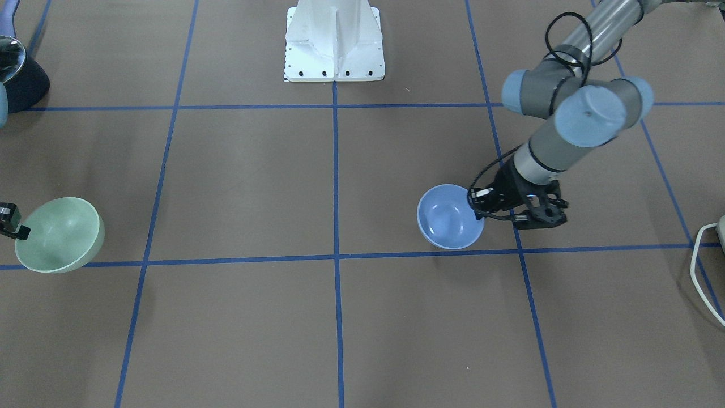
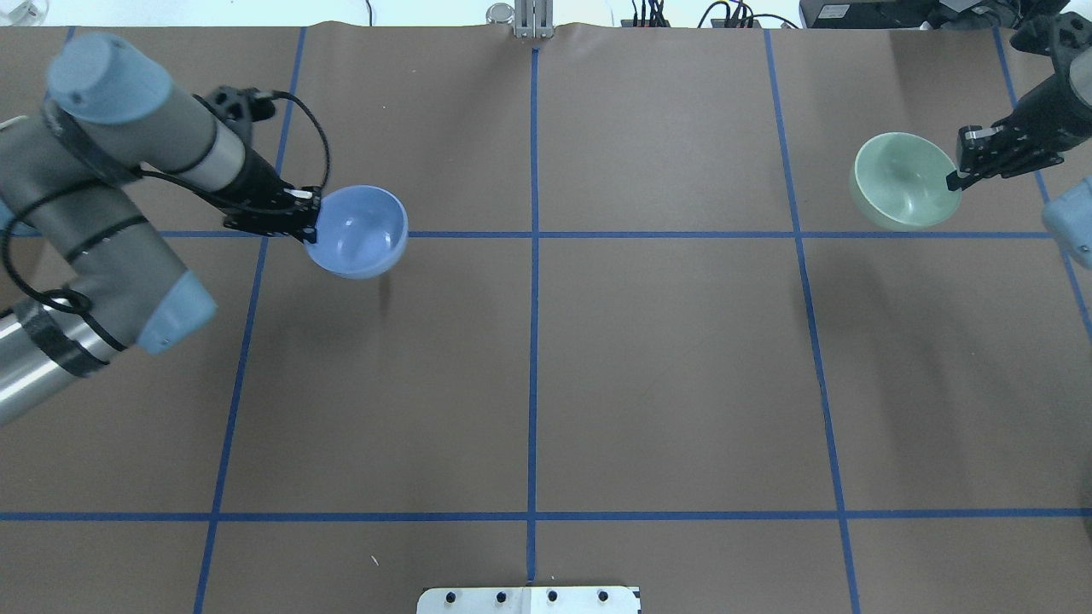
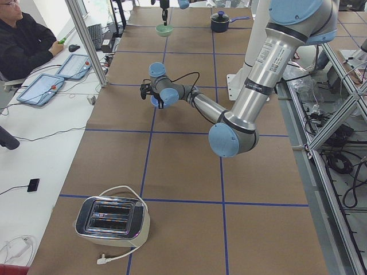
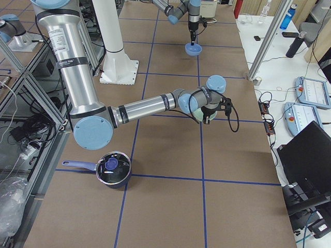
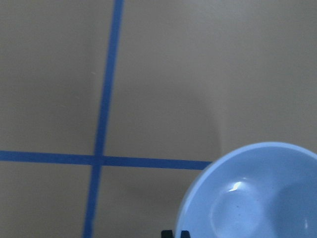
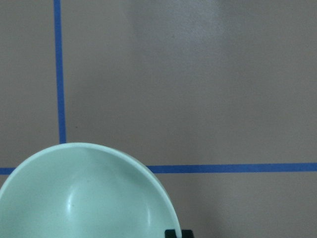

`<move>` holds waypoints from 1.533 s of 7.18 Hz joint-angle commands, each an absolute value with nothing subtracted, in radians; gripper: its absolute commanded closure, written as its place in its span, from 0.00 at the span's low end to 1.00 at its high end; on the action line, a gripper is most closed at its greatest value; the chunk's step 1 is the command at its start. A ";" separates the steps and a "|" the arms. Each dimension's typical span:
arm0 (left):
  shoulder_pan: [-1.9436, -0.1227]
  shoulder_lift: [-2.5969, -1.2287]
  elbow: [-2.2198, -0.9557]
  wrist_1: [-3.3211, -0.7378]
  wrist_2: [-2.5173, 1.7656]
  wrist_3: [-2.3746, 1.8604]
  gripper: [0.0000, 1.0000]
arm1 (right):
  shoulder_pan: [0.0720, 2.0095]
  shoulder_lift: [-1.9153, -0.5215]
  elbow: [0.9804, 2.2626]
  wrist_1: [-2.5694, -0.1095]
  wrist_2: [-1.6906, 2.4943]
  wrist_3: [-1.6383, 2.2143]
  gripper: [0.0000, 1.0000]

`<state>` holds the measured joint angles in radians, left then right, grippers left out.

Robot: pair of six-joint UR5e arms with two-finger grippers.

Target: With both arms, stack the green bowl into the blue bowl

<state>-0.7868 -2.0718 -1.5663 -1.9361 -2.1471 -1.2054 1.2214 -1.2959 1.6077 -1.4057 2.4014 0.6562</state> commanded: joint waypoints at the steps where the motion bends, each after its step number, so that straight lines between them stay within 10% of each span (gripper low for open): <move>1: -0.680 -2.172 -1.568 -1.884 -2.062 -1.337 1.00 | 1.188 -1.240 1.621 -1.419 2.402 0.747 1.00; 10: -0.512 -2.230 -1.586 -1.858 -1.885 -1.489 1.00 | 1.104 -1.177 1.651 -1.407 2.356 0.925 1.00; 11: -0.514 -2.227 -1.592 -1.858 -1.887 -1.489 0.51 | 1.103 -1.177 1.651 -1.408 2.356 0.927 1.00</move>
